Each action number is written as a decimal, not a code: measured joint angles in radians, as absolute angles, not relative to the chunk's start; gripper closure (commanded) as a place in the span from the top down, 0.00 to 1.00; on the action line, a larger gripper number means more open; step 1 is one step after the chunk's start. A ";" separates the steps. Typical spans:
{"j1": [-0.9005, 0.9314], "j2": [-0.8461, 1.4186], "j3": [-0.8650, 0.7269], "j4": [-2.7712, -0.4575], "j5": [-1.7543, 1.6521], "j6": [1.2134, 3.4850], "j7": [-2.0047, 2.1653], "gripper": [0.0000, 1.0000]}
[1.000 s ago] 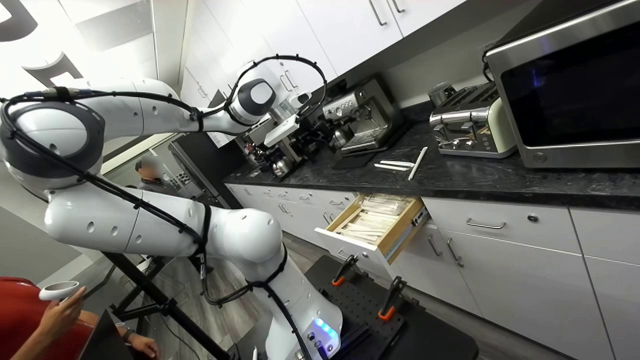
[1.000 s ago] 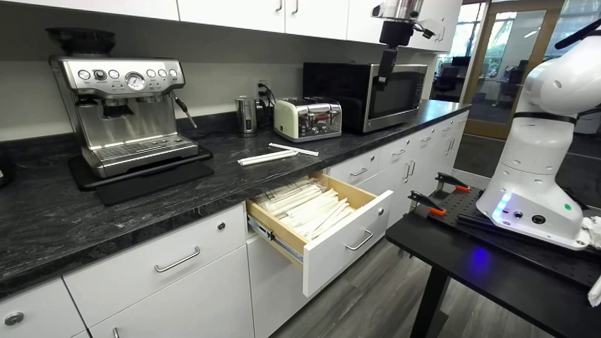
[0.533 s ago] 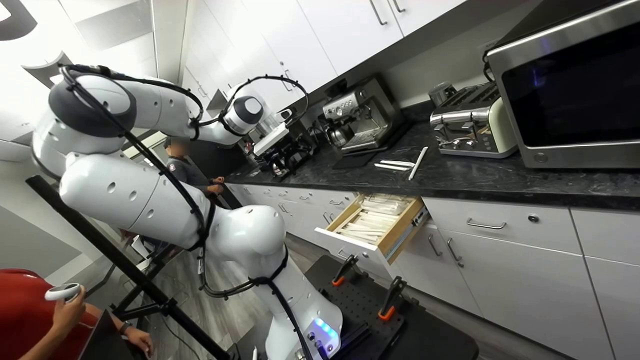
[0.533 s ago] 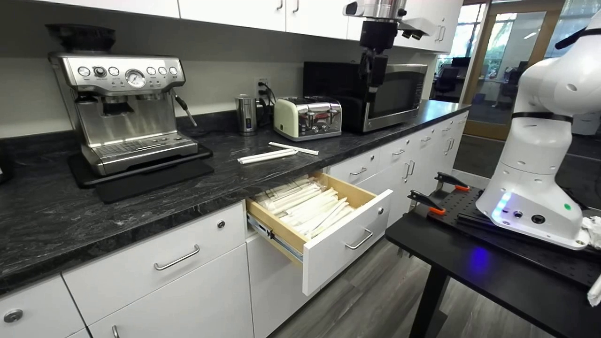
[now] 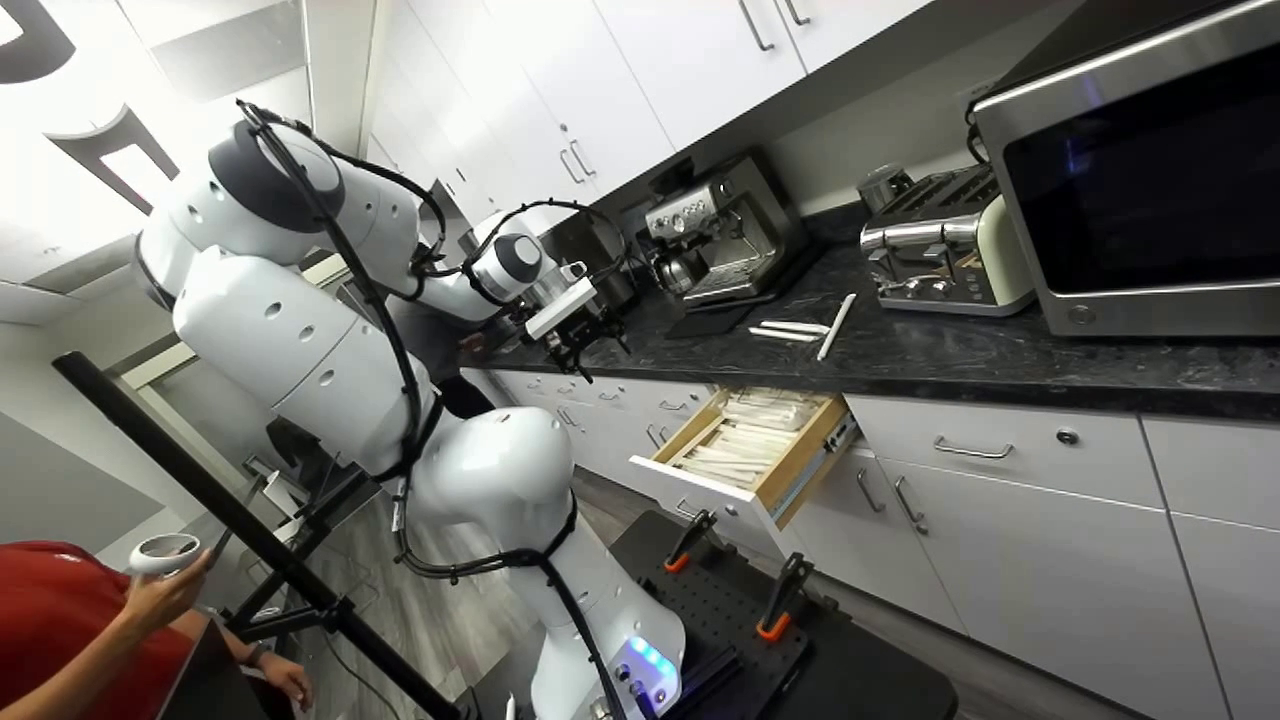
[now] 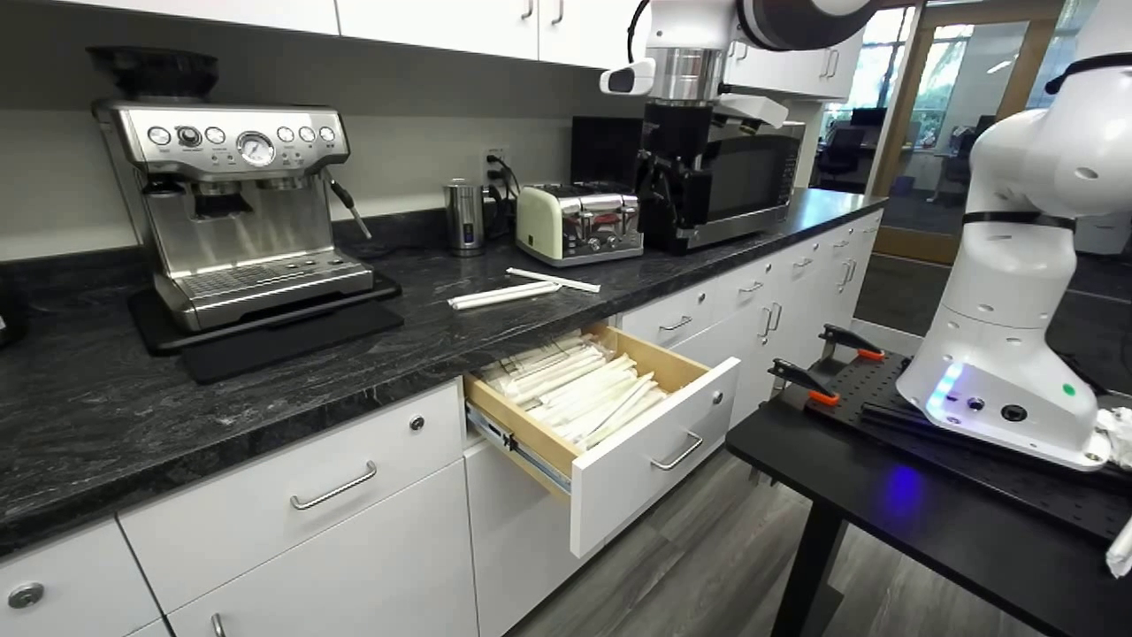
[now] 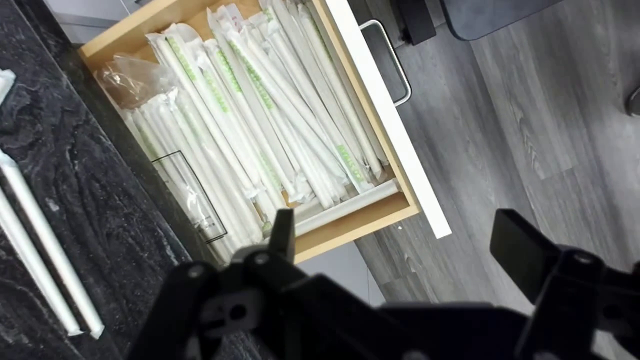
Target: Close the drawer
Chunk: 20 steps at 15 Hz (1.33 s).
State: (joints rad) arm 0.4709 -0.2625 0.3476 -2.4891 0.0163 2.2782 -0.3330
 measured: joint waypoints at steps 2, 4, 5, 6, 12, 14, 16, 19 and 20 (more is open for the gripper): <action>0.471 -0.262 0.352 -2.486 0.003 2.277 -0.333 1.00; 0.475 -0.253 0.382 -2.504 -0.051 2.277 -0.333 1.00; 0.485 -0.248 0.403 -2.522 -0.072 2.281 -0.334 1.00; 0.502 -0.243 0.426 -2.545 -0.086 2.295 -0.339 1.00; 0.592 -0.223 0.482 -2.666 -0.120 2.424 -0.412 1.00; 0.592 -0.223 0.480 -2.666 -0.124 2.424 -0.420 1.00; 0.595 -0.220 0.482 -2.665 -0.137 2.424 -0.422 1.00; 0.622 -0.180 0.512 -2.665 -0.230 2.474 -0.428 1.00; 0.633 -0.157 0.525 -2.667 -0.263 2.517 -0.428 1.00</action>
